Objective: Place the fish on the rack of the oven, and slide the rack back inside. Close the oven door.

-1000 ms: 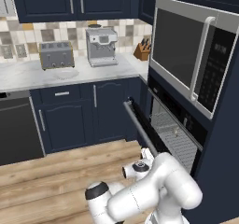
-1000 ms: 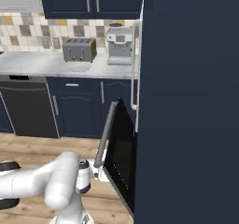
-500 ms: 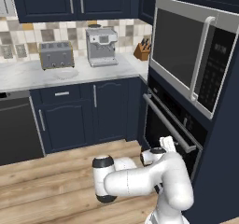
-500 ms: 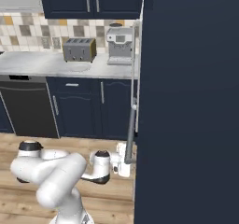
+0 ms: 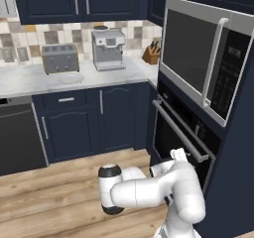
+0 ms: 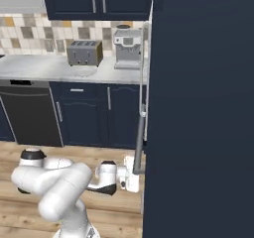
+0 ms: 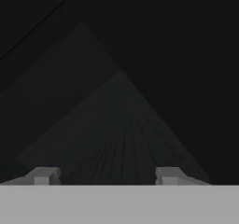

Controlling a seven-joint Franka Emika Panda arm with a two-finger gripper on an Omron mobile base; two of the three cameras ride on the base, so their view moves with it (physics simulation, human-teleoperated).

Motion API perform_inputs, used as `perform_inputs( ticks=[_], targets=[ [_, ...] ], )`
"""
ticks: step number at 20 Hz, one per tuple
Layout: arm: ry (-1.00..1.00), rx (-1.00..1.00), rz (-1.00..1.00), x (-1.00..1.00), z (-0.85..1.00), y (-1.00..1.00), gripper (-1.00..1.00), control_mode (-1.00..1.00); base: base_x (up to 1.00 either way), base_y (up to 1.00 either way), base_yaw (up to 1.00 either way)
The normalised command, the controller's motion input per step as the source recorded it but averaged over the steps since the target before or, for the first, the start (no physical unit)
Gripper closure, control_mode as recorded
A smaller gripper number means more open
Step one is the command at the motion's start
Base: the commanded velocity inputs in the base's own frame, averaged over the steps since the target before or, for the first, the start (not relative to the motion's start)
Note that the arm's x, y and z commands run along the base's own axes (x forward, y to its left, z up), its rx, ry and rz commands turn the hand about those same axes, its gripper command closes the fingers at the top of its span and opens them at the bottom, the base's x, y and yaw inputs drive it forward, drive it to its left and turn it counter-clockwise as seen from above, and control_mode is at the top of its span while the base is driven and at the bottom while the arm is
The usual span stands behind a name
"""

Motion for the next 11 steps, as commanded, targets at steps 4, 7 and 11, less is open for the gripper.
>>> perform_inputs(
  ticks=[4, 7, 11],
  targets=[
    [0.00, 0.00, -0.04, 0.00, 0.00, -0.32, -1.00, -1.00, 0.00, 0.00, 0.00],
    [0.00, 0.00, -0.01, 0.00, 0.00, -0.28, -1.00, -1.00, 0.00, 0.00, 0.00],
    [0.00, 0.00, 0.00, 0.00, 0.00, -0.15, -1.00, -1.00, 0.00, 0.00, 0.00]
  ],
)
